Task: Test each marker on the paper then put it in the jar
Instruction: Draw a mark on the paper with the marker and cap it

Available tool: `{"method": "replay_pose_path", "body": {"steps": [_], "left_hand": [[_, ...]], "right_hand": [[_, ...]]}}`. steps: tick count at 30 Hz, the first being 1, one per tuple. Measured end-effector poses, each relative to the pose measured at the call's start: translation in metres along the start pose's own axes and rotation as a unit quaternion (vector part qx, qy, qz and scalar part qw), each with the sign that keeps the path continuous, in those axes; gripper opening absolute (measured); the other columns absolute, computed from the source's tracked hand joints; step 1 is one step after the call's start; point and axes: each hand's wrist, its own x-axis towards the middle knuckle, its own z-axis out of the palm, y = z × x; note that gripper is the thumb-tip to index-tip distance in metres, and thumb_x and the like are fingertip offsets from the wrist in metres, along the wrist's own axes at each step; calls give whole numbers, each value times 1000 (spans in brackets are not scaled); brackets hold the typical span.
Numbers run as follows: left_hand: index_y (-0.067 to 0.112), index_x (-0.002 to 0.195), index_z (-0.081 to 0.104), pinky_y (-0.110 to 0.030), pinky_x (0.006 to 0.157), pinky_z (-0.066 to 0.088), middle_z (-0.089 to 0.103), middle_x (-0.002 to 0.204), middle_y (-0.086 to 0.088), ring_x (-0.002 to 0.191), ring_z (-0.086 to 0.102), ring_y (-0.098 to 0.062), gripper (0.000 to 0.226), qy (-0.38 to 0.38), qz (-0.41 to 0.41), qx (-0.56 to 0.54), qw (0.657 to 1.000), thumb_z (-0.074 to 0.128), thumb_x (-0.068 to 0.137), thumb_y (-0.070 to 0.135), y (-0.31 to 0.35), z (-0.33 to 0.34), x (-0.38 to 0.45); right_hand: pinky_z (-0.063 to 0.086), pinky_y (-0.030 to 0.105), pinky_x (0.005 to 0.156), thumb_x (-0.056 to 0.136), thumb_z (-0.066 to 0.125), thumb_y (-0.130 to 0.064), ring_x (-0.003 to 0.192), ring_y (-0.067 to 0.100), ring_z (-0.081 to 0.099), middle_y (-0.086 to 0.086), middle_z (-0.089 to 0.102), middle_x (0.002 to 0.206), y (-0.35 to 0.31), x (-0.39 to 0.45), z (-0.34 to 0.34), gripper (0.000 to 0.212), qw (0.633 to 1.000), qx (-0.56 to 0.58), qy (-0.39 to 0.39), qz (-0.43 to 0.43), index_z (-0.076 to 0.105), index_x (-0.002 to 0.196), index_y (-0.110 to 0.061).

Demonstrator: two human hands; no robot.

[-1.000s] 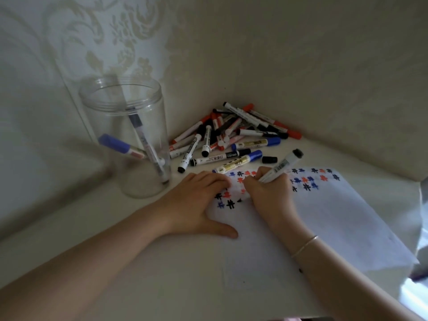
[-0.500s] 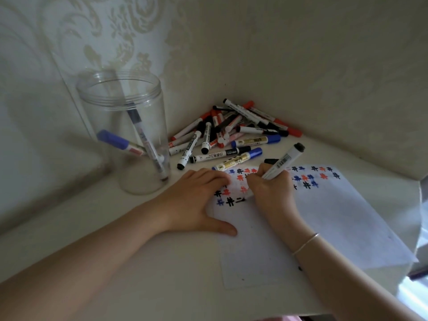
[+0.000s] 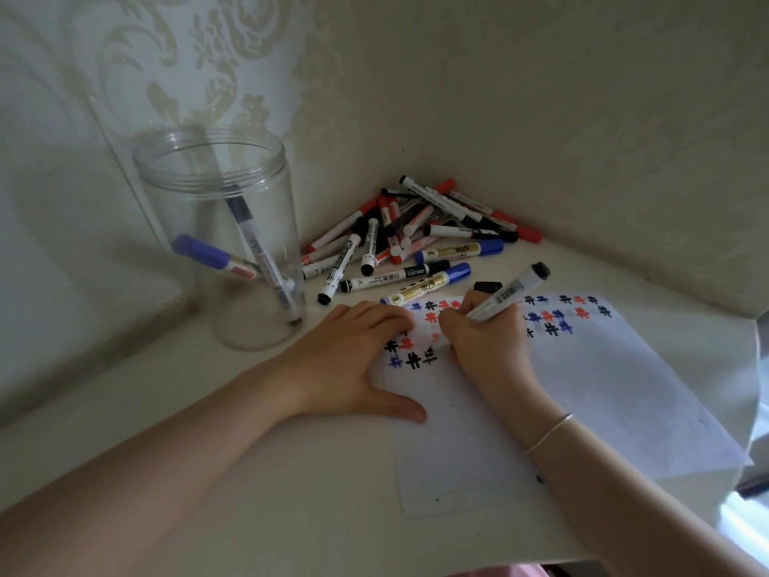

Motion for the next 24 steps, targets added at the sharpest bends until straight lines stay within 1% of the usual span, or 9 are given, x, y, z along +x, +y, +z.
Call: {"method": "replay_pose_path", "body": {"steps": [4, 7, 10, 11, 13, 14, 16, 21, 24], "left_hand": [[30, 145, 28, -13, 102, 7, 23, 149, 18, 133, 15, 1, 99, -3, -2, 0, 1000, 53, 65, 81, -1, 0, -1], [31, 147, 25, -14, 104, 5, 20, 151, 18, 135, 14, 1, 100, -5, -2, -2, 1000, 53, 66, 82, -1, 0, -1], [33, 149, 19, -15, 106, 2, 15, 153, 20, 137, 9, 1, 102, -15, -7, 0, 1000, 50, 66, 83, -1, 1, -1], [33, 149, 18, -15, 106, 1, 14, 153, 20, 138, 8, 1, 102, -16, -9, 0, 1000, 49, 65, 83, -1, 1, -1], [33, 150, 17, -17, 107, 1, 13, 154, 20, 138, 7, 1, 104, -18, -9, 1, 1000, 48, 65, 85, -2, 2, 0], [33, 150, 17, -17, 108, 1, 13, 154, 20, 139, 8, 1, 104, -17, -8, 1, 1000, 48, 65, 85, -2, 2, 0], [32, 150, 18, -18, 109, 3, 13, 154, 20, 138, 8, 1, 103, -11, -4, 2, 1000, 47, 66, 85, -2, 3, 0], [30, 149, 18, -16, 109, 6, 14, 153, 19, 137, 8, 3, 101, 4, 7, 5, 1000, 47, 68, 83, -3, 3, -1], [32, 148, 22, -18, 111, 10, 18, 151, 20, 136, 12, 4, 95, 24, -6, -44, 999, 46, 69, 80, -4, 3, -2]], "right_hand": [[31, 14, 43, 76, 60, 1, 52, 13, 35, 2, 37, 51, 4, 1, 1, 28, 1000, -7, -6, -7, 41, 57, -7], [40, 21, 44, 83, 65, -6, 50, 18, 46, 10, 53, 60, -1, 5, -11, 16, 996, 88, 22, -12, 56, 74, 3], [50, 28, 45, 87, 67, -18, 44, 15, 55, 4, 69, 75, -10, 26, -35, 2, 988, 138, 68, -37, 65, 86, -17], [52, 32, 48, 87, 66, -19, 46, 19, 58, 6, 71, 78, -9, 35, -43, 7, 990, 93, 86, -59, 66, 90, -25], [55, 40, 64, 85, 66, -12, 65, 27, 62, 12, 69, 88, 0, 54, -57, 28, 983, -109, 87, -120, 66, 104, -33], [54, 42, 74, 82, 66, -6, 79, 29, 61, 12, 65, 98, 4, 60, -60, 39, 964, -218, 63, -137, 65, 113, -29], [47, 43, 90, 78, 67, 2, 98, 31, 54, 12, 52, 113, 12, 69, -60, 50, 932, -333, 2, -142, 61, 124, -16], [37, 41, 100, 87, 64, -13, 92, 21, 45, 5, 45, 112, 16, 76, -54, 30, 897, -421, -58, -118, 65, 116, -19], [42, 24, 85, 85, 68, -17, 91, 21, 52, 0, 50, 103, 4, 70, -50, 19, 904, -378, -73, -185, 68, 104, -19]]}}
